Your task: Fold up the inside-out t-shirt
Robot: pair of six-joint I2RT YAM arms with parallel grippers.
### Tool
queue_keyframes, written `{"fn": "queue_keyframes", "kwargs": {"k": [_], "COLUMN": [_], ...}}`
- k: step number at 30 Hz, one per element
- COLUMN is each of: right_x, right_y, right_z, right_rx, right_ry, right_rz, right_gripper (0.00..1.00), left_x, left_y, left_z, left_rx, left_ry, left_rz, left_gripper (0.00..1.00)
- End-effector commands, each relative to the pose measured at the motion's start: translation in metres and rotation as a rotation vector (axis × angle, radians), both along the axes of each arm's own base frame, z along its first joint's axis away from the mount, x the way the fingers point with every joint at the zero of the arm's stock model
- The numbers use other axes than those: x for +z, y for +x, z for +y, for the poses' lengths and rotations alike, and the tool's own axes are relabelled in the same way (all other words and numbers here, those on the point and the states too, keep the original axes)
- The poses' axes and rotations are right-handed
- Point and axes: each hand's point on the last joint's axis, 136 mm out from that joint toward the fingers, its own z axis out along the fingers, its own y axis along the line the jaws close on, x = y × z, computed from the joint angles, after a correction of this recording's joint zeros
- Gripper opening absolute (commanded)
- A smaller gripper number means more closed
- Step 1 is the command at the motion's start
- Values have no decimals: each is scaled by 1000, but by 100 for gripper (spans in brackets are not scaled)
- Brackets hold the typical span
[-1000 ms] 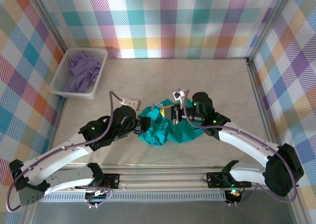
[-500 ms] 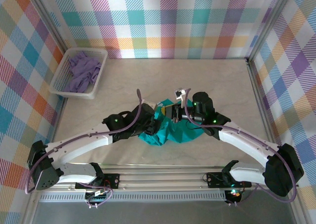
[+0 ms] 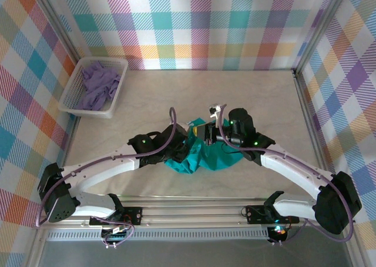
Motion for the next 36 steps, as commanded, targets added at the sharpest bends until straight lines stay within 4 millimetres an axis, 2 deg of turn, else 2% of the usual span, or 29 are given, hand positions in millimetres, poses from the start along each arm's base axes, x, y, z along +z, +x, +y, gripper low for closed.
{"fn": "queue_keyframes", "kwargs": {"k": [1,7,11,15,20,26,29,33,36], "right_x": [16,9,7,2,-3,-7,-4,1,5], "right_y": [5,6,6,7,9,8,6,5,4], "right_z": [-1,-2,-3,-5,-4,-1,2,2,4], "right_rx": [-10,-8,-7,-13,-4,19,35,37,42], "right_ry": [1,-33,-50,-85,-102,-107,-94,-81,-57], "right_rz": [-44,-37,-41,-49,-49,-61,-68,-68,-42], "right_gripper": [0,0,0,0,0,0,0,0,0], "left_x": [20,35,44,59,89,108,109,80,69], "left_y": [-4,-3,-4,-13,-24,-25,-22,-8,-10], "left_z": [0,3,2,-9,-17,-4,1,24,35], "left_rx": [-27,-14,-22,-73,-160,-174,-161,-4,41], "left_ry": [-18,-73,-146,-356,-666,-933,-987,-761,-513], "left_rz": [-35,-82,-84,-27,30,93,119,83,-8], "left_gripper": [34,24,11,5,5,14,21,49,58]}}
